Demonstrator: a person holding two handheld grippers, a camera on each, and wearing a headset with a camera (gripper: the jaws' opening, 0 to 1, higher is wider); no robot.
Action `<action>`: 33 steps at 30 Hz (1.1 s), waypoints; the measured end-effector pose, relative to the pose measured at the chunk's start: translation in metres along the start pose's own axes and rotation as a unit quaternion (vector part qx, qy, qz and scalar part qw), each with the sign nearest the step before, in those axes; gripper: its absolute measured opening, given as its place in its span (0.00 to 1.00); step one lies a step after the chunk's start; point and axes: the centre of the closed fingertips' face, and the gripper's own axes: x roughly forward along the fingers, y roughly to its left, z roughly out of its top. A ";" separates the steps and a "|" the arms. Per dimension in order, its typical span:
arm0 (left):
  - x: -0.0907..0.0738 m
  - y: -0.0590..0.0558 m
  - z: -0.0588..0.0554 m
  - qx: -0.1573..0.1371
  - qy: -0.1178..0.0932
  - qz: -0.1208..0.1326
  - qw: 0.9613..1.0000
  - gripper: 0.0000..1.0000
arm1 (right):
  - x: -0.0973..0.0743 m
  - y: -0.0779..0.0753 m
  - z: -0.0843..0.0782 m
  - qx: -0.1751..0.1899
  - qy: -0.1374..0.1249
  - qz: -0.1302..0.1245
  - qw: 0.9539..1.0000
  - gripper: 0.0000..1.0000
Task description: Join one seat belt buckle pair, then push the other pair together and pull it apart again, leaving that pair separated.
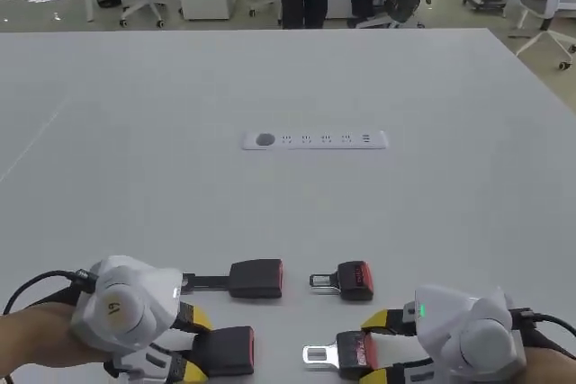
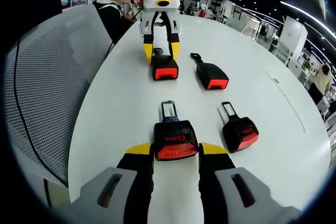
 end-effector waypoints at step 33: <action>0.005 -0.001 -0.005 0.004 0.019 -0.015 1.000 0.32 | 0.017 0.000 0.019 0.002 -0.006 0.010 1.000 0.31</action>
